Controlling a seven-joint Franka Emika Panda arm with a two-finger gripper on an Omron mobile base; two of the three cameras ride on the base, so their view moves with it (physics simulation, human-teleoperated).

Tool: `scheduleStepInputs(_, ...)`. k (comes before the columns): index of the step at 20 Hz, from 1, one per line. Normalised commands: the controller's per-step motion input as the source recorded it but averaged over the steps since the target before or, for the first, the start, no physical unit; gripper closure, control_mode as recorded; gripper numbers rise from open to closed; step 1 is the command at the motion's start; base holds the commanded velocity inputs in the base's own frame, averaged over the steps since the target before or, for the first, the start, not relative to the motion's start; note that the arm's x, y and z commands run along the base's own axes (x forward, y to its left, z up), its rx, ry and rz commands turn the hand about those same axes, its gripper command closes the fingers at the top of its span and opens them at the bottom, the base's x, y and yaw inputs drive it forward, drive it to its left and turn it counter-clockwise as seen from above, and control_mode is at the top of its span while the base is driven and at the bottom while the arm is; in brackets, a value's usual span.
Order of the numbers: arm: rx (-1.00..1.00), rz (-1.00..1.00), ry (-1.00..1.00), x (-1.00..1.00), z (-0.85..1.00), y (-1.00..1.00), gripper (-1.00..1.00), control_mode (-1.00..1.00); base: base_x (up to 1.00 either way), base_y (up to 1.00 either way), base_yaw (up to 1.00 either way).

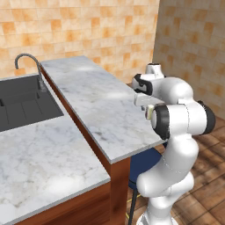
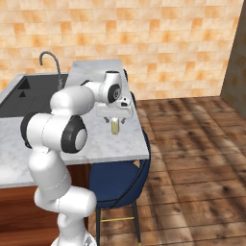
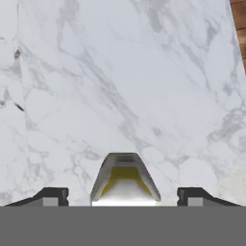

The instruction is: Move the drinks to the dining counter.

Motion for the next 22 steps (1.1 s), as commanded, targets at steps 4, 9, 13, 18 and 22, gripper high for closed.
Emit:
scheduleStepInputs(4, 0.0, 0.0, -0.13, -0.01, 0.03, 0.0, -1.0, -1.0, 0.0, 0.0, 0.0)
scheduleStepInputs(9, 0.0, 0.0, -0.19, -0.04, 0.3, 0.0, -1.0, -1.0, 0.0, 0.0, 0.0)
scheduleStepInputs(13, -0.01, 0.0, -0.17, -0.12, 0.52, 0.0, -1.0, -1.0, 0.0, 0.0, 0.0)
scheduleStepInputs(18, -0.03, 0.0, -0.15, -0.08, 0.45, 0.0, -1.0, -1.0, 0.0, 0.0, 0.0)
scheduleStepInputs(22, 0.0, 0.0, -0.2, -0.22, 0.42, 0.01, -1.0, -1.0, 0.0, 0.0, 0.0)
